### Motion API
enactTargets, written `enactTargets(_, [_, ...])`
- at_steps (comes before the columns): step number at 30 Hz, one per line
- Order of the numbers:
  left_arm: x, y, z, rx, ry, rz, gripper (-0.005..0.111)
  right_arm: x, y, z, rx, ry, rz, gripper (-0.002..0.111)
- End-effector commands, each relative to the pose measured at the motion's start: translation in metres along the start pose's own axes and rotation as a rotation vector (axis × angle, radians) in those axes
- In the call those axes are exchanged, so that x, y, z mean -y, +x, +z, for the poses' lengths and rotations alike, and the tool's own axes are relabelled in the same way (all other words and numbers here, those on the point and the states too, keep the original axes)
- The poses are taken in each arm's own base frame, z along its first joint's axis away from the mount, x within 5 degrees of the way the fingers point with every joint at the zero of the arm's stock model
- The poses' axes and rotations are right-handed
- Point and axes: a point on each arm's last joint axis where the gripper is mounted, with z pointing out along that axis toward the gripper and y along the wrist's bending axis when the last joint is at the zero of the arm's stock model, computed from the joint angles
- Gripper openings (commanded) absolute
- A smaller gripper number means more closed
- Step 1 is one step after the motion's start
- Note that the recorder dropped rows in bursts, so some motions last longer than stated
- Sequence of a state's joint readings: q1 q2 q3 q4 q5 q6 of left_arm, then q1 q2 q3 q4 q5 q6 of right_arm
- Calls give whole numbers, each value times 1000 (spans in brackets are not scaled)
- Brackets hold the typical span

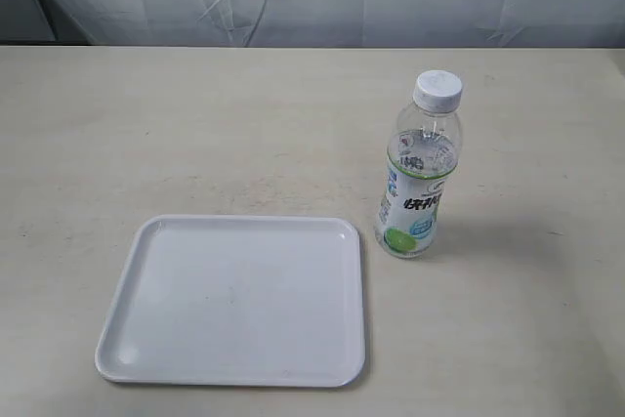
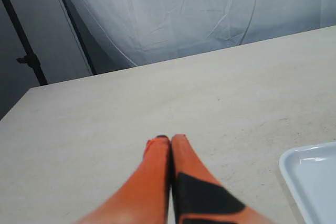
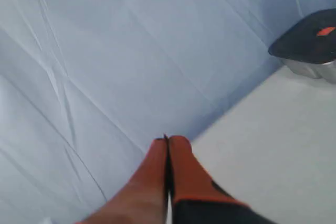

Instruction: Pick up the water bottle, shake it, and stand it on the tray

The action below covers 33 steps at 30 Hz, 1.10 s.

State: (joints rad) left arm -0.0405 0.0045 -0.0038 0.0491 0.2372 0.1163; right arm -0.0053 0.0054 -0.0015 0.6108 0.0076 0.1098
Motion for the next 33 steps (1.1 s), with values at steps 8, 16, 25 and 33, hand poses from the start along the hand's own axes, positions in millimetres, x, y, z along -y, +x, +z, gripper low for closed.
enactTargets(8, [0,1,0,-1,1,-4,0,-41,-76,-20,464,-149,130,-1])
enactTargets(16, [0,1,0,-1,1,-4,0,-120,-129,-23,165,-150,-403,-1])
enactTargets(25, [0,1,0,-1,1,-4,0,-128,-142,99,-786,318,-540,-1])
enactTargets(33, [0,1,0,-1,1,-6,0,-125,-90,146,-1181,34,-470,-1])
